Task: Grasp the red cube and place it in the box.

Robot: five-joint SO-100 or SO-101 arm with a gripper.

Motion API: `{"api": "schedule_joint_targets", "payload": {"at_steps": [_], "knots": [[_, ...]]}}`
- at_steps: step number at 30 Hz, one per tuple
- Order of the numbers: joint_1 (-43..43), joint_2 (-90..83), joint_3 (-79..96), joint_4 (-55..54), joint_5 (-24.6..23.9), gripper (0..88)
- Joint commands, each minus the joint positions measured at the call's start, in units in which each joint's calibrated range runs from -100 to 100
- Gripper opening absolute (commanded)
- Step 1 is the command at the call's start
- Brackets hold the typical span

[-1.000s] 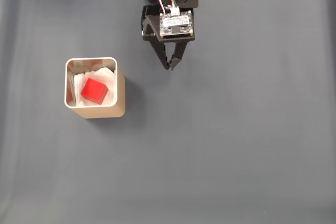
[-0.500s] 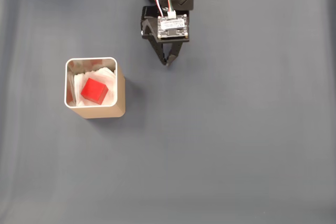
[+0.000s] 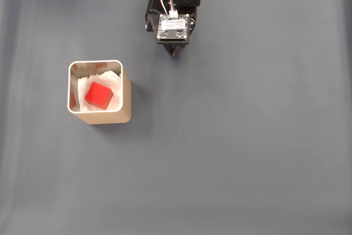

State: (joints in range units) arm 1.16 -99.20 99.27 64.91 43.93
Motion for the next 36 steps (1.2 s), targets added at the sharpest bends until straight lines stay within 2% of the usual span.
{"api": "schedule_joint_targets", "payload": {"at_steps": [1,4,10,36], "knots": [[0.1,-0.6,0.5,4.5,-0.1,0.1],[-0.1,-0.6,0.5,7.5,1.8,0.1],[-0.2,-0.6,0.5,11.5,2.3,0.5],[-0.2,-0.6,0.5,11.5,2.5,0.5]]}}
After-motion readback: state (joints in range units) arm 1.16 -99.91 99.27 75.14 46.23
